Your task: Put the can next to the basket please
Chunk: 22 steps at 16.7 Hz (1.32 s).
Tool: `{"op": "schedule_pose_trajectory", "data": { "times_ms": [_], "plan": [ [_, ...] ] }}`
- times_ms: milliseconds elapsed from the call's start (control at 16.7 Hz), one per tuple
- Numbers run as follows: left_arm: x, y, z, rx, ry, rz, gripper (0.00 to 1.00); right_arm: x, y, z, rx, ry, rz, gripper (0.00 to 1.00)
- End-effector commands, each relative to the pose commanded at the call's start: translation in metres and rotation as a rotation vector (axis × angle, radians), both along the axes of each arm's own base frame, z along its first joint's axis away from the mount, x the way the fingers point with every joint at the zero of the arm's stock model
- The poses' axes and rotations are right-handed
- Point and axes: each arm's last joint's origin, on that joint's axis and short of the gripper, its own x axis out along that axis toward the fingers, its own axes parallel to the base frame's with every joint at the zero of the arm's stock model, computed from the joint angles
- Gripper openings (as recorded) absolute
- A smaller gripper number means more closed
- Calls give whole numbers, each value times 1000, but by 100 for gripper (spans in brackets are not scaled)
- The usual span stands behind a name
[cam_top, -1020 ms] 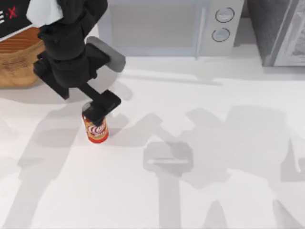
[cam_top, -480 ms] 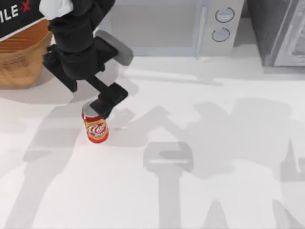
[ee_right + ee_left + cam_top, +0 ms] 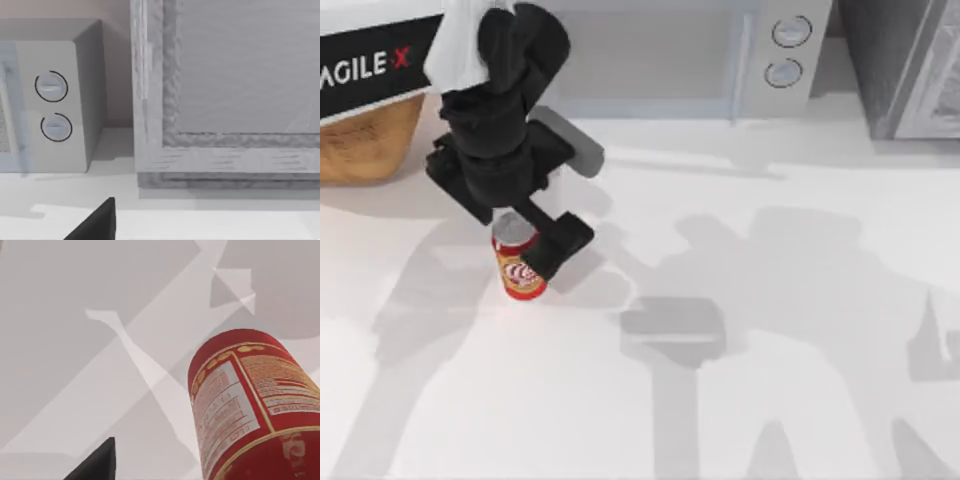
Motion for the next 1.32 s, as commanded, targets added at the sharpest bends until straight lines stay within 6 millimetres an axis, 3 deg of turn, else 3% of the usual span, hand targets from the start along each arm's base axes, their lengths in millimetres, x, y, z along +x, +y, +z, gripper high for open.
{"op": "schedule_pose_trajectory", "data": {
  "times_ms": [360, 1140, 1320],
  "plan": [
    [-1, 0, -9, 1, 2, 0, 100, 0, 0, 0, 0, 0, 0, 100],
    [-1, 0, -9, 1, 2, 0, 2, 0, 0, 0, 0, 0, 0, 100],
    [-1, 0, -9, 1, 2, 0, 0, 0, 0, 0, 0, 0, 0, 100]
  ]
}}
